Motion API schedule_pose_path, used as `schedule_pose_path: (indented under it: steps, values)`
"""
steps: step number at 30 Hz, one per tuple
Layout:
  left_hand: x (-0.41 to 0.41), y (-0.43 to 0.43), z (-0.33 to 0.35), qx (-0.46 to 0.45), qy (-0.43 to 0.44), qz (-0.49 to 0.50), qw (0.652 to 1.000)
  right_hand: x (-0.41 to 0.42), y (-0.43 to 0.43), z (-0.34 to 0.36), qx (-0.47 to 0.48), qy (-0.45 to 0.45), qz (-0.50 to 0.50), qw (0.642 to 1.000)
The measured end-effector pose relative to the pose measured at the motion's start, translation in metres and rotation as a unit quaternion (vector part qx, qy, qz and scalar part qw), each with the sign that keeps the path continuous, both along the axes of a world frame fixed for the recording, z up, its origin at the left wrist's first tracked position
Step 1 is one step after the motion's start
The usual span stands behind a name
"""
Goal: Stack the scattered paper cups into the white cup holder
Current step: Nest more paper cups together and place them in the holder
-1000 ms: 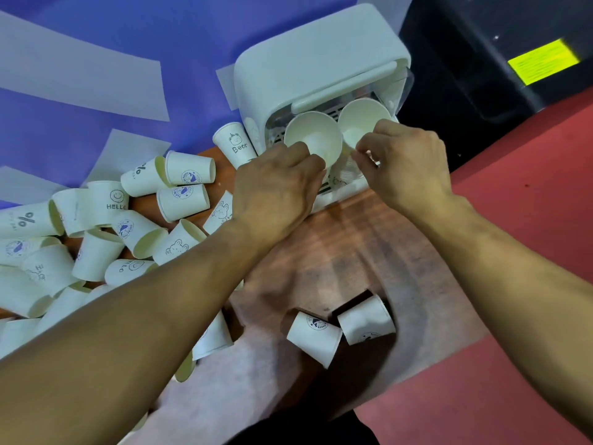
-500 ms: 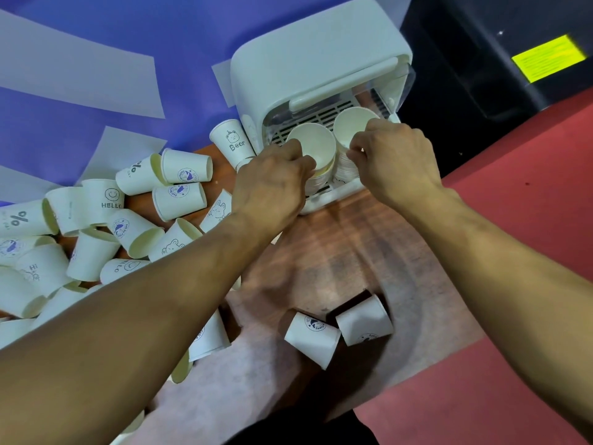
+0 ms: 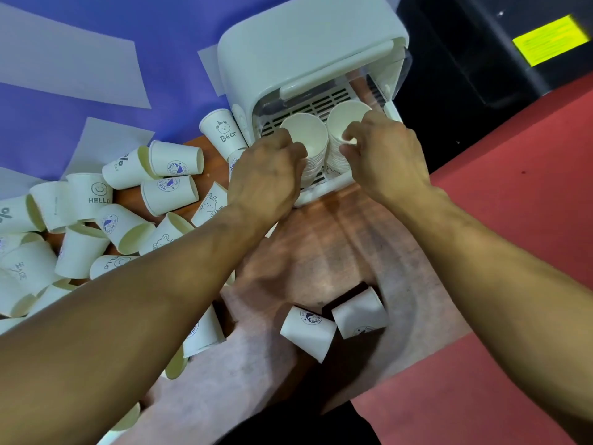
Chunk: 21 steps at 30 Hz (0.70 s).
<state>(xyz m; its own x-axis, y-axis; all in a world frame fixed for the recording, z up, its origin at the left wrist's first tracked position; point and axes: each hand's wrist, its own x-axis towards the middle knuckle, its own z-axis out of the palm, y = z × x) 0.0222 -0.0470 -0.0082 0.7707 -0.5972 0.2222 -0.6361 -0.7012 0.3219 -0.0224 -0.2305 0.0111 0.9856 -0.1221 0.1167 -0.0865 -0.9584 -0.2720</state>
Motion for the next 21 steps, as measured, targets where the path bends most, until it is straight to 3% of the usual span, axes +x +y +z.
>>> schedule_pose_path:
  steps: [4, 7, 10, 13, 21]
  values:
    - [-0.019, 0.005, 0.003, -0.029, -0.007, -0.028, 0.999, -0.018, 0.006, 0.003, 0.044, -0.061, -0.026, 0.997]
    - [-0.039, 0.014, 0.0, -0.05, 0.068, -0.111, 0.99, -0.047, 0.008, 0.003, 0.07, -0.072, -0.056, 0.993]
    - [-0.066, 0.027, -0.009, -0.002, 0.178, -0.19, 0.965, -0.09, 0.012, -0.005, 0.11, -0.033, -0.101, 0.988]
    - [-0.102, 0.04, -0.021, 0.06, 0.231, -0.248, 0.939, -0.134, 0.023, -0.022, 0.115, 0.041, -0.145, 0.982]
    - [-0.152, 0.05, -0.047, 0.205, 0.238, -0.375, 0.872, -0.2, 0.044, -0.074, 0.12, 0.159, -0.209, 0.957]
